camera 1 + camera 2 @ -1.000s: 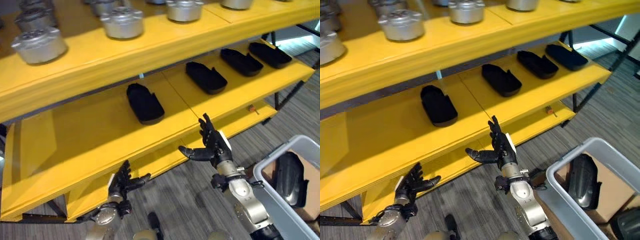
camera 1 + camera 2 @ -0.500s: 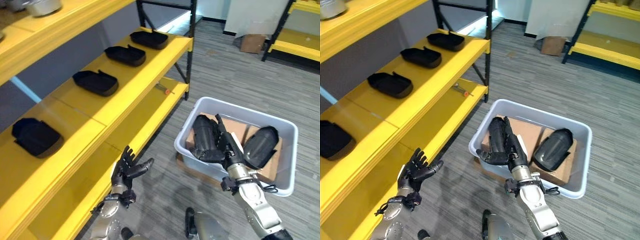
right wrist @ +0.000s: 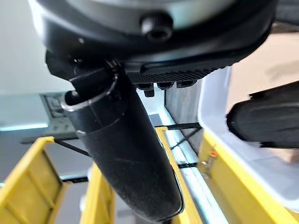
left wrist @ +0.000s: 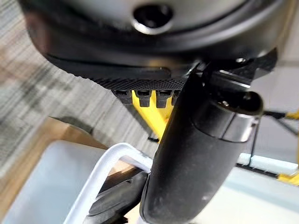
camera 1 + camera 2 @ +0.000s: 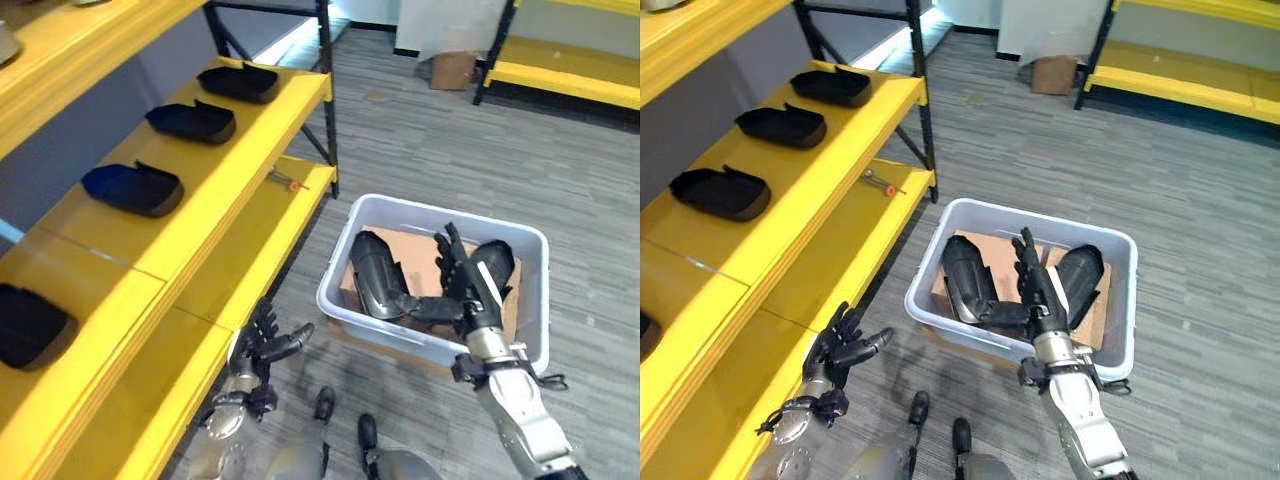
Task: Move parts from the plastic box to the shelf.
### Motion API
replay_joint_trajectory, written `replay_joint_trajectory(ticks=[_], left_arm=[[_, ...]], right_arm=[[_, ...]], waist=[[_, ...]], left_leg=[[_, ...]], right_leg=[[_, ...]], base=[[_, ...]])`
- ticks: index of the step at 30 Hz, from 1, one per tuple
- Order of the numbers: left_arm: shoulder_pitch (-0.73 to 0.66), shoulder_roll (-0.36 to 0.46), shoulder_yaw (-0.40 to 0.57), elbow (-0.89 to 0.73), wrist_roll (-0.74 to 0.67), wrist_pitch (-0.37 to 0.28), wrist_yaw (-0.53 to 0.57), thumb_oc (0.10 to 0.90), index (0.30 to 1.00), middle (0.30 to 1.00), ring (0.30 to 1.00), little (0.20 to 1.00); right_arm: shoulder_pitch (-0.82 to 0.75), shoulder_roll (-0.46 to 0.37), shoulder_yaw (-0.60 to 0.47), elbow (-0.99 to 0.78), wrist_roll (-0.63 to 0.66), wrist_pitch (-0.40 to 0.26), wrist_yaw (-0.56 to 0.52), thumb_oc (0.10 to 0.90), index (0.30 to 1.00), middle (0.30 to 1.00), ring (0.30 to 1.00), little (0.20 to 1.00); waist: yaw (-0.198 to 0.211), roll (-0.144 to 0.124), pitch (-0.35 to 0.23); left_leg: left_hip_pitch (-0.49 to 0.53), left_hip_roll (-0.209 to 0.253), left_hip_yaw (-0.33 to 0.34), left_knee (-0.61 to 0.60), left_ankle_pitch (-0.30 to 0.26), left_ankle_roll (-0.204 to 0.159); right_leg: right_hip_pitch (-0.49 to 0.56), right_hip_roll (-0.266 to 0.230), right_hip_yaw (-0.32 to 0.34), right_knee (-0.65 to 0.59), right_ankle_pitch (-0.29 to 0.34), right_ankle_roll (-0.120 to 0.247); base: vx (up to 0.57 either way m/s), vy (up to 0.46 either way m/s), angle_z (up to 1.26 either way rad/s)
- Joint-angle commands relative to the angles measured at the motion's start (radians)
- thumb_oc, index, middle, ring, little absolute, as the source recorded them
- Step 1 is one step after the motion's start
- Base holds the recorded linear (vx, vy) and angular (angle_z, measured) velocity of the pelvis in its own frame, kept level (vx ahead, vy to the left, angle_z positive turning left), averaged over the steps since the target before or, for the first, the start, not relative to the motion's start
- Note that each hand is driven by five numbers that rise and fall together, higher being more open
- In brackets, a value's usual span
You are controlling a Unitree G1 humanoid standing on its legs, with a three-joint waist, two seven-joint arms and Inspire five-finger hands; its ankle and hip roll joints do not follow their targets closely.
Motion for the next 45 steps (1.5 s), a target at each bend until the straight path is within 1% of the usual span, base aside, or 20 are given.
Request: replay_joint_trajectory(ticks=[1,4,12,15,16,17,18,19,21,22,23,24,26,28,29,30,32,35,37,45], left_arm=[[-0.071,0.037,0.025,-0.124,0.033,-0.107,-0.027,0.900,1.000,1.000,1.000,1.000],[-0.077,0.039,0.018,-0.125,0.036,-0.106,-0.024,0.900,1.000,1.000,1.000,1.000],[-0.070,0.049,0.021,-0.115,0.030,-0.102,-0.017,0.900,1.000,1.000,1.000,1.000],[-0.095,0.059,0.021,-0.116,0.027,-0.106,0.003,0.900,1.000,1.000,1.000,1.000],[-0.100,0.063,0.026,-0.118,0.030,-0.106,0.013,0.900,1.000,1.000,1.000,1.000],[-0.105,0.071,0.027,-0.115,0.029,-0.105,0.011,0.900,1.000,1.000,1.000,1.000],[-0.105,0.076,0.027,-0.115,0.024,-0.105,0.012,0.900,1.000,1.000,1.000,1.000],[-0.105,0.076,0.027,-0.115,0.024,-0.106,0.011,0.900,1.000,1.000,1.000,1.000],[-0.112,0.092,0.023,-0.123,0.013,-0.110,0.013,0.900,1.000,1.000,1.000,1.000],[-0.117,0.094,0.024,-0.121,0.008,-0.108,0.017,0.900,1.000,1.000,1.000,1.000],[-0.117,0.095,0.024,-0.119,0.010,-0.104,0.019,0.900,1.000,1.000,1.000,1.000],[-0.113,0.095,0.031,-0.119,0.015,-0.104,0.022,0.900,1.000,1.000,1.000,1.000],[-0.108,0.095,0.032,-0.121,0.017,-0.104,0.020,0.900,1.000,1.000,1.000,1.000],[-0.116,0.098,0.031,-0.111,0.014,-0.101,0.015,0.900,1.000,1.000,1.000,1.000],[-0.107,0.092,0.033,-0.109,0.014,-0.102,0.010,0.900,1.000,1.000,1.000,1.000],[-0.098,0.088,0.037,-0.115,0.011,-0.098,0.005,0.900,1.000,1.000,1.000,1.000],[-0.072,0.071,0.042,-0.114,-0.018,-0.094,-0.011,0.900,1.000,1.000,1.000,1.000],[-0.048,0.062,0.036,-0.120,-0.029,-0.088,-0.026,0.900,1.000,1.000,1.000,1.000],[-0.044,0.060,0.035,-0.122,-0.022,-0.086,-0.034,0.900,1.000,1.000,1.000,1.000],[-0.056,0.067,0.013,-0.129,-0.013,-0.089,-0.041,0.900,1.000,1.000,1.000,1.000]], right_arm=[[-0.042,0.026,-0.039,-0.104,-0.009,-0.110,0.025,0.900,1.000,1.000,1.000,1.000],[-0.037,0.033,-0.045,-0.102,-0.016,-0.105,0.018,0.900,1.000,1.000,1.000,1.000],[-0.054,0.042,-0.020,-0.095,-0.016,-0.094,0.041,0.900,1.000,1.000,1.000,1.000],[-0.095,0.046,0.011,-0.083,-0.019,-0.091,0.042,0.900,1.000,1.000,1.000,1.000],[-0.114,0.053,0.027,-0.080,-0.028,-0.088,0.043,0.900,1.000,1.000,1.000,1.000],[-0.129,0.051,0.034,-0.075,-0.033,-0.084,0.044,0.900,1.000,1.000,1.000,1.000],[-0.138,0.056,0.046,-0.074,-0.039,-0.079,0.044,0.900,1.000,1.000,1.000,1.000],[-0.139,0.056,0.047,-0.073,-0.039,-0.079,0.043,0.900,1.000,1.000,1.000,1.000],[-0.155,0.055,0.049,-0.079,-0.040,-0.077,0.039,0.900,1.000,1.000,1.000,1.000],[-0.160,0.060,0.053,-0.079,-0.046,-0.075,0.031,0.900,1.000,1.000,1.000,1.000],[-0.165,0.065,0.058,-0.075,-0.049,-0.072,0.024,0.900,1.000,1.000,1.000,1.000],[-0.171,0.074,0.062,-0.075,-0.055,-0.068,0.022,0.900,1.000,1.000,1.000,1.000],[-0.170,0.071,0.059,-0.077,-0.058,-0.067,0.023,0.900,1.000,1.000,1.000,1.000],[-0.155,0.062,0.051,-0.086,-0.055,-0.066,0.033,0.900,1.000,1.000,1.000,1.000],[-0.155,0.058,0.059,-0.082,-0.054,-0.066,0.043,0.900,1.000,1.000,1.000,1.000],[-0.159,0.051,0.061,-0.084,-0.056,-0.066,0.041,0.900,1.000,1.000,1.000,1.000],[-0.153,0.037,0.058,-0.094,-0.040,-0.066,0.051,0.900,1.000,1.000,1.000,1.000],[-0.148,0.009,0.052,-0.103,-0.041,-0.075,0.052,0.900,1.000,1.000,1.000,1.000],[-0.162,-0.047,0.033,-0.127,-0.150,-0.079,0.038,0.900,1.000,1.000,1.000,1.000],[-0.251,-0.117,0.028,-0.075,-0.292,-0.071,-0.011,0.900,1.000,1.000,1.000,1.000]], waist=[[-0.020,-0.050,-0.069],[-0.035,-0.058,-0.086],[-0.036,-0.081,-0.113],[-0.024,-0.084,-0.098],[-0.005,-0.076,-0.087],[0.000,-0.075,-0.082],[0.001,-0.068,-0.081],[-0.002,-0.068,-0.080],[-0.005,-0.048,-0.070],[0.001,-0.044,-0.065],[0.003,-0.044,-0.061],[0.005,-0.060,-0.055],[0.003,-0.072,-0.050],[-0.006,-0.093,-0.044],[0.003,-0.100,-0.044],[-0.002,-0.103,-0.043],[-0.011,-0.097,-0.042],[-0.021,-0.090,-0.039],[-0.032,-0.082,-0.031],[-0.036,-0.063,0.004]], left_leg=[[0.044,-0.010,0.081,-0.059,0.106,0.009],[0.068,-0.010,0.098,-0.067,0.088,0.027],[0.103,-0.010,0.150,-0.060,0.028,0.064],[0.088,0.000,0.176,-0.042,0.005,0.077],[0.092,0.010,0.197,-0.042,-0.008,0.080],[0.085,0.019,0.214,-0.040,-0.008,0.076],[0.087,0.039,0.231,-0.044,-0.005,0.067],[0.089,0.038,0.228,-0.045,-0.006,0.067],[0.103,0.087,0.224,-0.047,-0.018,0.041],[0.107,0.105,0.227,-0.040,-0.031,0.032],[0.113,0.116,0.232,-0.029,-0.043,0.025],[0.132,0.137,0.260,-0.003,-0.069,0.006],[0.133,0.140,0.262,0.017,-0.078,0.000],[0.123,0.146,0.250,0.048,-0.088,-0.015],[0.131,0.162,0.254,0.054,-0.093,-0.023],[0.131,0.180,0.247,0.059,-0.086,-0.030],[0.143,0.222,0.250,0.059,-0.073,-0.045],[0.153,0.274,0.261,0.050,-0.033,-0.063],[0.156,0.316,0.280,0.041,-0.005,-0.078],[0.131,0.350,0.299,0.024,0.043,-0.092]], right_leg=[[0.064,-0.057,-0.017,-0.003,-0.026,0.102],[0.070,-0.062,0.006,-0.001,-0.033,0.105],[0.065,-0.063,0.069,0.018,-0.041,0.121],[-0.005,-0.054,0.057,0.112,-0.051,0.142],[-0.031,-0.089,-0.012,0.152,-0.058,0.162],[-0.060,-0.124,-0.057,0.173,-0.010,0.184],[-0.075,-0.164,-0.087,0.166,0.015,0.199],[-0.072,-0.165,-0.090,0.166,0.014,0.199],[-0.091,-0.280,-0.108,0.119,0.092,0.194],[-0.096,-0.345,-0.152,0.103,0.126,0.199],[-0.094,-0.393,-0.186,0.089,0.157,0.208],[-0.095,-0.457,-0.250,0.063,0.204,0.235],[-0.093,-0.457,-0.259,0.065,0.215,0.244],[-0.085,-0.437,-0.240,0.067,0.163,0.248],[-0.086,-0.433,-0.277,0.082,0.131,0.251],[-0.094,-0.413,-0.275,0.098,0.124,0.247],[-0.092,-0.375,-0.288,0.105,0.069,0.227],[-0.105,-0.319,-0.280,0.125,0.029,0.205],[-0.127,-0.276,-0.284,0.144,0.006,0.187],[-0.208,-0.238,-0.272,0.186,-0.005,0.182]], base=[[0.22,0.111,-0.52],[0.15,0.085,-0.29],[0.13,0.059,-0.22],[0.00,0.028,-0.26],[-0.02,-0.042,-0.34],[0.04,-0.097,-0.60],[0.04,-0.098,-1.02],[0.15,-0.156,-1.02],[0.17,-0.207,-0.47],[0.12,-0.217,-0.11],[0.15,-0.324,-0.02],[0.10,-0.248,-0.03],[0.07,-0.211,-0.13],[0.05,-0.257,0.03],[0.06,-0.289,0.36],[0.07,-0.302,0.11],[0.08,-0.292,-0.15],[0.05,-0.281,-0.33],[0.02,-0.246,-0.42],[-0.01,-0.081,-0.11]])
